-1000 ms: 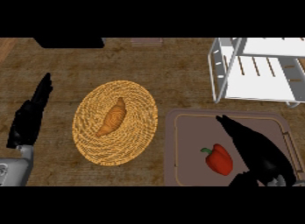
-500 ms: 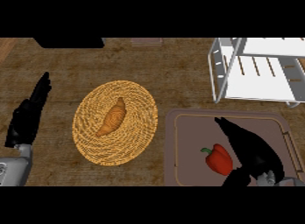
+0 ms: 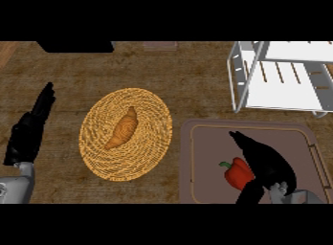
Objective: Pick the bell pepper from the tray and place it in the tiered basket
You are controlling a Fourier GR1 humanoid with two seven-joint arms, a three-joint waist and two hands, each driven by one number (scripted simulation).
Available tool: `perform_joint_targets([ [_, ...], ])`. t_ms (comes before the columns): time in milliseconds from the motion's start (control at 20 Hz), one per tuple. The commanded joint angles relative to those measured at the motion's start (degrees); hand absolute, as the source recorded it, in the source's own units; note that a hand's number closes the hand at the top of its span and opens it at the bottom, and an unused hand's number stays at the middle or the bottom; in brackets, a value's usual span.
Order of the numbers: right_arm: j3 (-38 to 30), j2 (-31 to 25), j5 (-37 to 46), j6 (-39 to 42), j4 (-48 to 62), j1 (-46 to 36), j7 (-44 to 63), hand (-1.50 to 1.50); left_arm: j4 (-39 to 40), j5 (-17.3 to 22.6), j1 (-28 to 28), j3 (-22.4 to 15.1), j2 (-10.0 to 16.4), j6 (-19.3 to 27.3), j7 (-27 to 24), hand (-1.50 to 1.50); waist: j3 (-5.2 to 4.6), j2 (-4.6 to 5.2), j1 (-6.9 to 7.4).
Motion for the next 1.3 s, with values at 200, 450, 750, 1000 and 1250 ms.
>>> perform_joint_targets([
  [200, -2.02, 3.86, 3.29, 1.03, 9.1, 0.02, -4.63, -1.5, -0.41, -1.08, -3.0, 1.36, -1.34, -1.23, 3.29, 0.0, 0.0, 0.02, -0.05],
  [450, 5.42, -0.33, 4.73, 8.2, 6.79, -1.56, -8.2, 1.5, 3.91, -2.0, -4.78, 1.75, -1.54, 0.06, 1.59, 0.0, 0.0, 0.12, -0.09],
  [750, 3.03, 3.23, 7.72, 0.47, 7.13, 3.77, -12.58, 1.5, -2.1, -3.46, 0.65, 0.63, -2.03, -0.87, 1.83, 0.0, 0.02, -0.04, -0.03],
  [1000, 1.94, 11.5, 7.17, 1.71, 3.79, -1.16, -3.25, 1.5, -2.11, -0.08, -0.54, 3.19, -0.57, -4.55, 3.21, 0.0, -0.01, -0.01, 0.19],
  [1250, 8.91, 19.35, 13.73, -14.46, 18.43, -18.26, 3.21, 1.5, -1.09, -3.49, -2.68, -0.03, -3.39, -1.52, 2.25, 0.0, 0.03, 0.46, 2.76],
])
